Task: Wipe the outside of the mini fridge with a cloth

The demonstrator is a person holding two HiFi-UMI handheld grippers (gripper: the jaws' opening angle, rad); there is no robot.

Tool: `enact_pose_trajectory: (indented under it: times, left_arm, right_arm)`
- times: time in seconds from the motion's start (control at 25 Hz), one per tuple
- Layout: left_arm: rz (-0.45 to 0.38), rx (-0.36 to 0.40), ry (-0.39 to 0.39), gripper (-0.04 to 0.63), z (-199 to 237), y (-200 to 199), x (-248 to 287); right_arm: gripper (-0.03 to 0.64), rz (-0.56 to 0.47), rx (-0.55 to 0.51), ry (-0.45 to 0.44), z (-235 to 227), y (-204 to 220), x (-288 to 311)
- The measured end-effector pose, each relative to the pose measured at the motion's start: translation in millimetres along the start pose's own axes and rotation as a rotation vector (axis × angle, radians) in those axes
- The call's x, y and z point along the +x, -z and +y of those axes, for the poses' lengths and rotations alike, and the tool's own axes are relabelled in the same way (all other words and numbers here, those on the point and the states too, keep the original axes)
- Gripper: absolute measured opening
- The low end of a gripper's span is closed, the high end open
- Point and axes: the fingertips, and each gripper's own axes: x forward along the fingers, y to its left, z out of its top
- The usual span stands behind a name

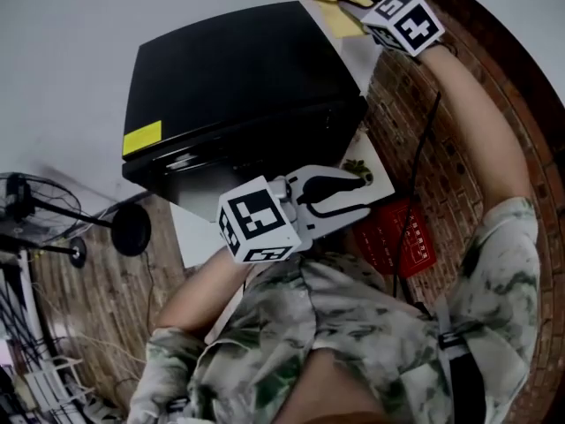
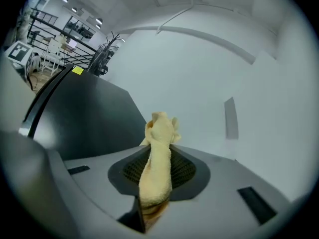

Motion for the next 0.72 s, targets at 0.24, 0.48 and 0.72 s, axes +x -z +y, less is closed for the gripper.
enact_pose_trajectory:
  times: [0.24,0.48,0.72]
  left_arm:
    - [-0.012,-0.032,-0.132,0.138,39,13,64]
    - [-0.003,-0.044,-0.219,0.138,56,20,105]
    - [0.017,-0.068,-0.317,0.138,72,38,123]
  right_arm:
    - [0.097,-0.138,0.123,-0.087,2,41,30]
    - [0.097,-0.231,0.197,-0.16,23,66,59]
    - [0.097,-0.271,0.255,-0.226,48,91,94]
